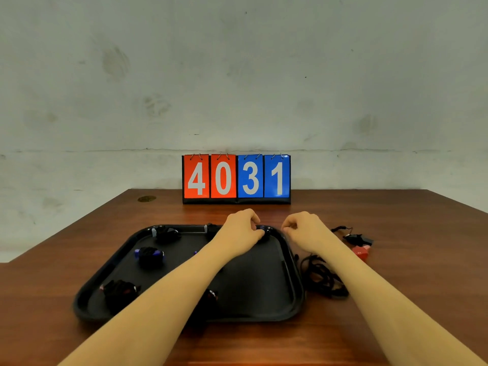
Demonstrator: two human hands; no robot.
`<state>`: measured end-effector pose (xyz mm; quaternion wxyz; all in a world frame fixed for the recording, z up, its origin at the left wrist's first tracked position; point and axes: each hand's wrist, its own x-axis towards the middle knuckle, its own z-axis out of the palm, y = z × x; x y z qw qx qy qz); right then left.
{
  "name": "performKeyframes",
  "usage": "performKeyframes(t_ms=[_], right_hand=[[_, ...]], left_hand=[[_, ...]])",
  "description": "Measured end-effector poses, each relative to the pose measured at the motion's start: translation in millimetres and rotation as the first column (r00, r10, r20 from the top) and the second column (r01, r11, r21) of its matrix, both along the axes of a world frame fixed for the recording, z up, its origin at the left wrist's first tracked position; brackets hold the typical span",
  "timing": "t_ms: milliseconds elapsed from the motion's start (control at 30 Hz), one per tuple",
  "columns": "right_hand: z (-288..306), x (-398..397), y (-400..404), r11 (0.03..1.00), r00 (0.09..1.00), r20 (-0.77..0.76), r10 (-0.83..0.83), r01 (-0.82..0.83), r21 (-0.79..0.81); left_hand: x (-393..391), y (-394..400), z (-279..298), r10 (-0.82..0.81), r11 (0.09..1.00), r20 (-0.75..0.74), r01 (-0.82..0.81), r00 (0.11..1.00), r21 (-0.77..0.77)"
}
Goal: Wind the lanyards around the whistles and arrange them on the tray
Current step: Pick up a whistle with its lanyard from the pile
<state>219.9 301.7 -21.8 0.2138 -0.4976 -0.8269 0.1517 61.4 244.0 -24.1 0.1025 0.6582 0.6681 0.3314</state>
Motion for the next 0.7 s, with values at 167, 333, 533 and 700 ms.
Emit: performKeyframes(t_ms=[167,333,533,700], right_hand=[[-13.0,39.8,-10.8,0.999,1.0,0.009,0.004,-0.004,0.047],[-20.6,65.2,-8.4,0.998,0.992,0.121,-0.022,0.014,0.069],[-28.9,73.5,2.7,0.997,0.95,0.307,-0.063,0.044,0.068],[-28.2,72.5,7.1,0.988,0.939,0.339,-0.058,0.006,0.152]], left_hand=[[32.5,-13.1,-4.3,-0.076,0.997,0.008,0.076,0.997,0.023],[62.2,-8.5,-8.5,-0.15,0.989,-0.03,0.15,0.988,0.008],[86.3,6.2,-18.9,-0.162,0.986,-0.092,0.157,0.982,-0.058],[97.5,26.9,-28.6,-0.1,0.993,-0.266,0.078,0.959,-0.091]])
